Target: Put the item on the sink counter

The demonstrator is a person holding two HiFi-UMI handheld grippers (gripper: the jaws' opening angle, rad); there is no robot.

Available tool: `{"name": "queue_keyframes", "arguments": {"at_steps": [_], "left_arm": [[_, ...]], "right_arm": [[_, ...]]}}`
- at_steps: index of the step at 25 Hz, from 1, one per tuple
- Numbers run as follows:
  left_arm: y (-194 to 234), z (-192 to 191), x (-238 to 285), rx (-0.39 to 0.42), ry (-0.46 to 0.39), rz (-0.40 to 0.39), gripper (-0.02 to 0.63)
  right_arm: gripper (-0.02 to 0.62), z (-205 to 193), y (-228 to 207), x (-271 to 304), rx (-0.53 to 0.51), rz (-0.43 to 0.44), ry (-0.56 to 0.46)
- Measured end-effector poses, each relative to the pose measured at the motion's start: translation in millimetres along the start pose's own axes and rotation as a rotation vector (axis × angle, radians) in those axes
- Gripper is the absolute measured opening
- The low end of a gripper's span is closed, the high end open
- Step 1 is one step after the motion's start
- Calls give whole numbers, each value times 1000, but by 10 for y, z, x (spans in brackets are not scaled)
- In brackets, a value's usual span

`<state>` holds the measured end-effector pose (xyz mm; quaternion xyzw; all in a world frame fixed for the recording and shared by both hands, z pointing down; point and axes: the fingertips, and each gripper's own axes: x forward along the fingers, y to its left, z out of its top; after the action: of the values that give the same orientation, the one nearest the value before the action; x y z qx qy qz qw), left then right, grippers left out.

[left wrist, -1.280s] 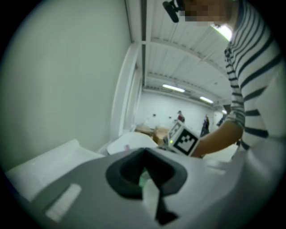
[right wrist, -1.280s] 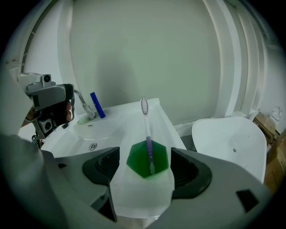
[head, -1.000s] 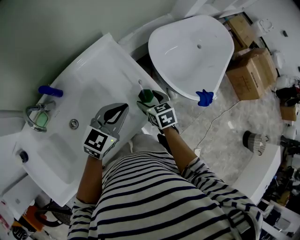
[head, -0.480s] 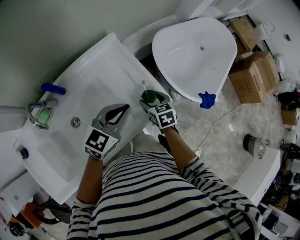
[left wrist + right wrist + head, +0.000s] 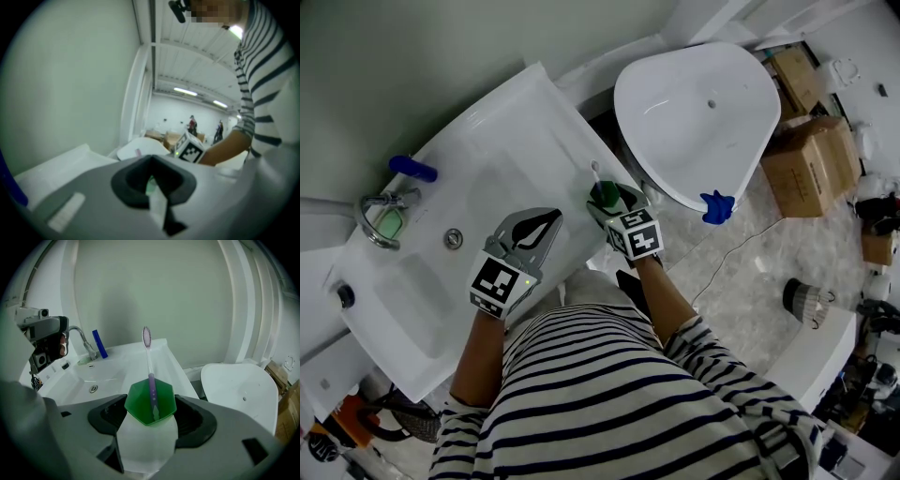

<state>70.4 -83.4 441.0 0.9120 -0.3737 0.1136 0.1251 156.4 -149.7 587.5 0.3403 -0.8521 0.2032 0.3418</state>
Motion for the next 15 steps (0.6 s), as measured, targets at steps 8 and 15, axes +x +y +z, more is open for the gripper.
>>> {"name": "queue_keyframes", "arguments": {"at_steps": [8,15], "left_arm": [[48,15,-58,-4,-2,19,6],[140,29,-168,-15,-10,56,6]], "right_arm": [[310,81,77,6,-35,14,-22],[310,399,259,-24,-71,64,-62]]}}
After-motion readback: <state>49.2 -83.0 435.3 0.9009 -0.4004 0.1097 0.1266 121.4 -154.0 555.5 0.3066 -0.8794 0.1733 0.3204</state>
